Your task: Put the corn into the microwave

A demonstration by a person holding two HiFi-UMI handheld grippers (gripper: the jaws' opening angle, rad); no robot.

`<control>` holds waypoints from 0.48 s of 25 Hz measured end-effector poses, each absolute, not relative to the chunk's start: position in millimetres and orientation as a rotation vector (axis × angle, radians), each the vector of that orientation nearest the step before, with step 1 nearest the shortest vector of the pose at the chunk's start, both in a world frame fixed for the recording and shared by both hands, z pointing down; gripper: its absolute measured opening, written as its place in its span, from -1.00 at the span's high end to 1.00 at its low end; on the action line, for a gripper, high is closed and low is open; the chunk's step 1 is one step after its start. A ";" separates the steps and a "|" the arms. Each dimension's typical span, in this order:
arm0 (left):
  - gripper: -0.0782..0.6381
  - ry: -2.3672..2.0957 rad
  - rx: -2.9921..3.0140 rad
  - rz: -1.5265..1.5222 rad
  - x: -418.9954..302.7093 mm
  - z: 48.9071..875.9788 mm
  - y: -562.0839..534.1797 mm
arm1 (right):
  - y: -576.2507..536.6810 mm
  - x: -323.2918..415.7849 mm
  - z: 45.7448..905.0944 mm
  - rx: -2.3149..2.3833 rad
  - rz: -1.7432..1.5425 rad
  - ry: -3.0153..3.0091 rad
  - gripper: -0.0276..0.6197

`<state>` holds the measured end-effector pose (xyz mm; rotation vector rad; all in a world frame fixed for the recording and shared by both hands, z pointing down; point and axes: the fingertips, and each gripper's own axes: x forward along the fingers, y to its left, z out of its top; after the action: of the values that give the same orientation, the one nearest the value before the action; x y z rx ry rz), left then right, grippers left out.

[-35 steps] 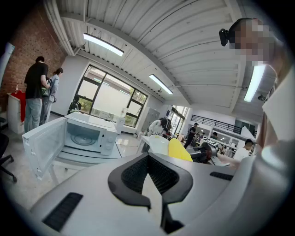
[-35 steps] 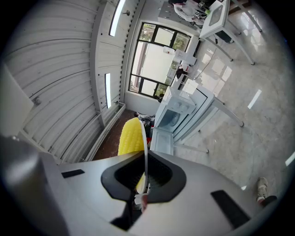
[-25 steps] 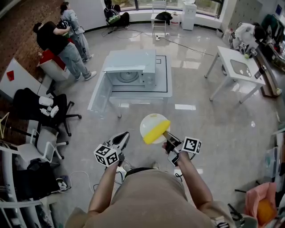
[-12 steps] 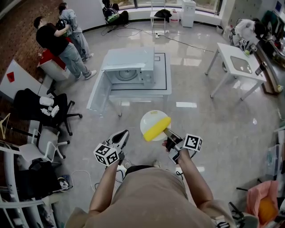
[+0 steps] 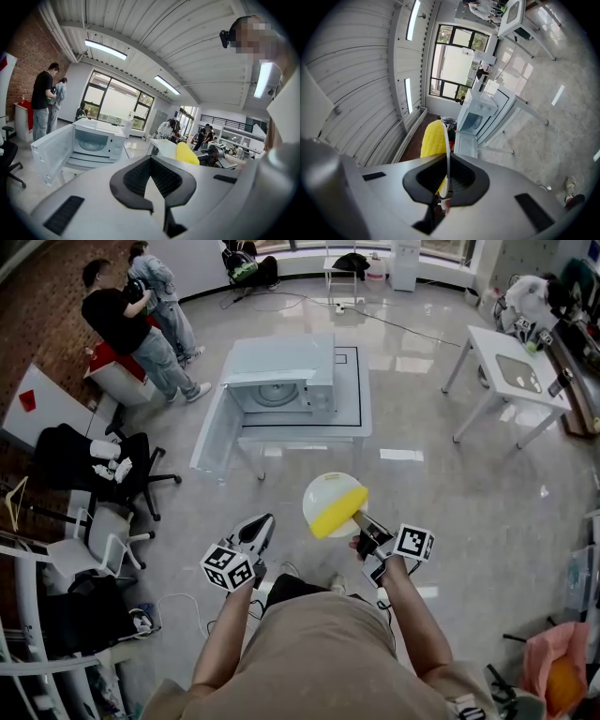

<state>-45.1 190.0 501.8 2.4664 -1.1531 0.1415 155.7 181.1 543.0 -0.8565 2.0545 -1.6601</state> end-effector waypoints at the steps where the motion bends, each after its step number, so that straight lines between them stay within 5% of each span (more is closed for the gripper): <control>1: 0.78 -1.152 2.465 0.141 -47.7 501.7 188.1 | 178.7 154.8 542.8 -0.857 -1.653 2.061 0.87; 12: 0.78 -1.141 2.467 0.092 -113.4 500.7 140.9 | 139.7 114.7 544.7 -0.910 -1.663 1.999 0.87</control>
<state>-113.4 140.9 500.7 2.4675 -1.1413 0.0922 114.7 139.7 544.7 -0.9101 1.9986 -1.6628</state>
